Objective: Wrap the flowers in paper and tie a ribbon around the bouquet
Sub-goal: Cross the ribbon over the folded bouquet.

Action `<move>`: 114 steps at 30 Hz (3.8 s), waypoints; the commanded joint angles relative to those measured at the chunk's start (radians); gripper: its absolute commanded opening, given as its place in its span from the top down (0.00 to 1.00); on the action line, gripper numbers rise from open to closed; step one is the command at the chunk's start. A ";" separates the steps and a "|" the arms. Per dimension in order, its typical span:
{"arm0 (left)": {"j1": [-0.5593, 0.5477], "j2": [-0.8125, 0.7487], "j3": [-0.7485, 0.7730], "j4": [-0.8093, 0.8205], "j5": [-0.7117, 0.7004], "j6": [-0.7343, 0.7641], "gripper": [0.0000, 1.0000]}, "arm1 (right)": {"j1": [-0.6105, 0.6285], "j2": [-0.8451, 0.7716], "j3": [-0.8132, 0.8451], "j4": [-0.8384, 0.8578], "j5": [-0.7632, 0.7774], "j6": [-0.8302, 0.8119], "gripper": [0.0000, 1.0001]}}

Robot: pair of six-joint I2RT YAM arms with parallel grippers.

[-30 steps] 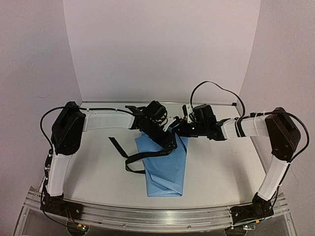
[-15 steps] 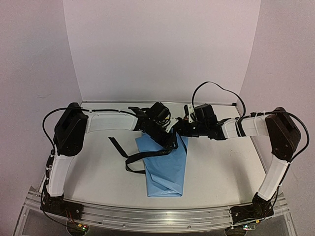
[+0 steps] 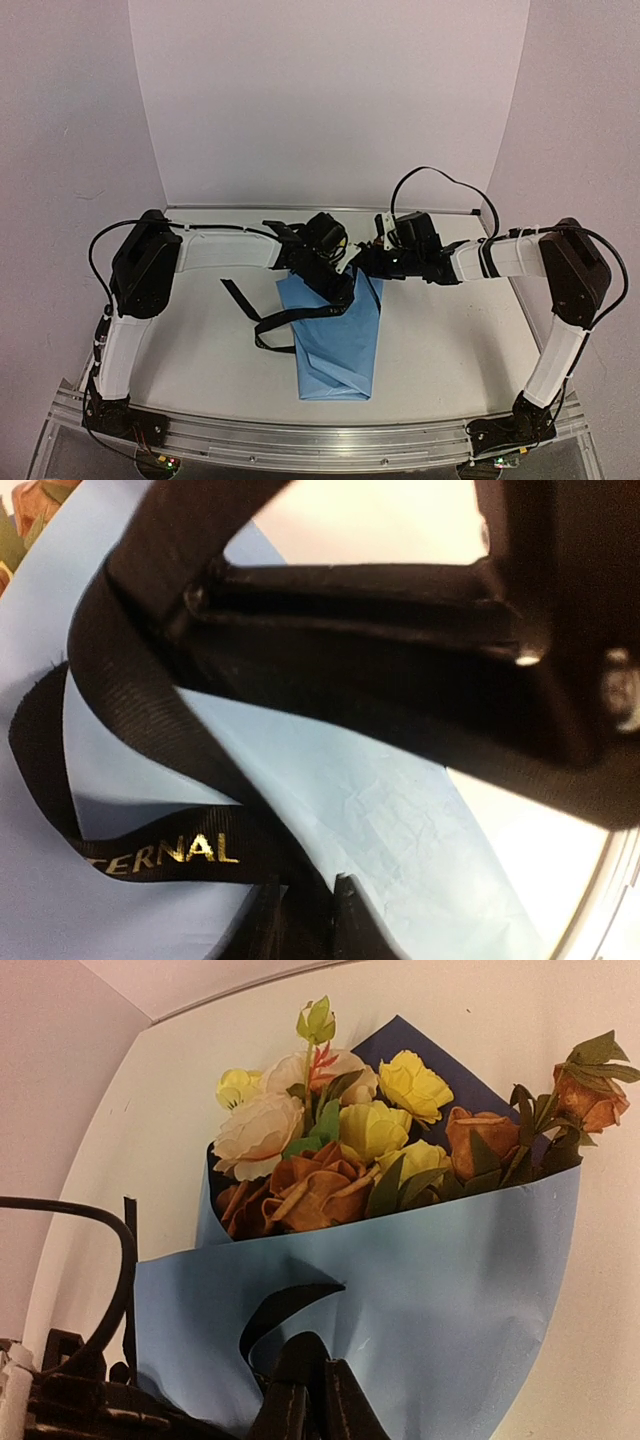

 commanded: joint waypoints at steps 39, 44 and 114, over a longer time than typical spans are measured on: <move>0.206 -0.058 -0.176 0.360 0.826 -0.181 1.00 | -0.050 -0.233 -0.179 -0.002 -0.226 -0.186 0.43; 0.224 -0.025 -0.157 0.363 0.901 -0.210 1.00 | -0.047 -0.265 -0.209 0.000 -0.272 -0.310 0.42; 0.311 -0.069 -0.255 0.503 0.809 -0.399 0.81 | 0.147 -0.321 -0.125 -0.540 0.091 -0.321 1.00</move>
